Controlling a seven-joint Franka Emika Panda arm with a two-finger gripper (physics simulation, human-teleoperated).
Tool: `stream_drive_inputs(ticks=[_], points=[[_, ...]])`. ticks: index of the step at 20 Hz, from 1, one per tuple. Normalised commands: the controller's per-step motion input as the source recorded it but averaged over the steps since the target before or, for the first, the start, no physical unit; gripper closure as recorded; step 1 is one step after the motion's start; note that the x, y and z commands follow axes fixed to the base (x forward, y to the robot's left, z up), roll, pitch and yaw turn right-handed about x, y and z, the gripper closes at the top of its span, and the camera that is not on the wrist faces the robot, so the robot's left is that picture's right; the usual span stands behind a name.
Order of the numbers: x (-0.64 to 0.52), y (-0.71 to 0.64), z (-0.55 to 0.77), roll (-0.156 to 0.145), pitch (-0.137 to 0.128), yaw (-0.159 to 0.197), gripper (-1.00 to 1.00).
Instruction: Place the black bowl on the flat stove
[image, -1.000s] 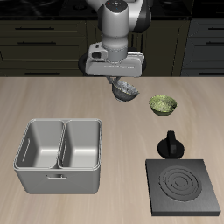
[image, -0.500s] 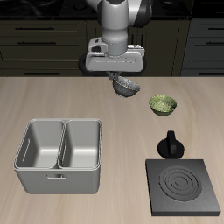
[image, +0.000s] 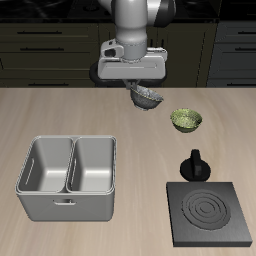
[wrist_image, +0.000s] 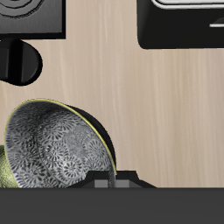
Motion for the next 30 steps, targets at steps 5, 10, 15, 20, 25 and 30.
stream_drive_inputs(ticks=[5, 10, 15, 20, 25, 30], points=[[0.37, 0.12, 0.26, 0.030, -0.011, 0.015, 1.00], [0.37, 0.03, 0.23, 0.016, -0.013, 0.009, 1.00], [0.51, 0.02, 0.08, 0.014, 0.024, 0.014, 1.00], [0.42, 0.03, 0.04, -0.008, 0.027, 0.021, 1.00], [0.47, 0.13, 0.05, 0.007, 0.031, 0.016, 1.00], [0.49, 0.39, 0.10, 0.042, 0.013, 0.034, 1.00]])
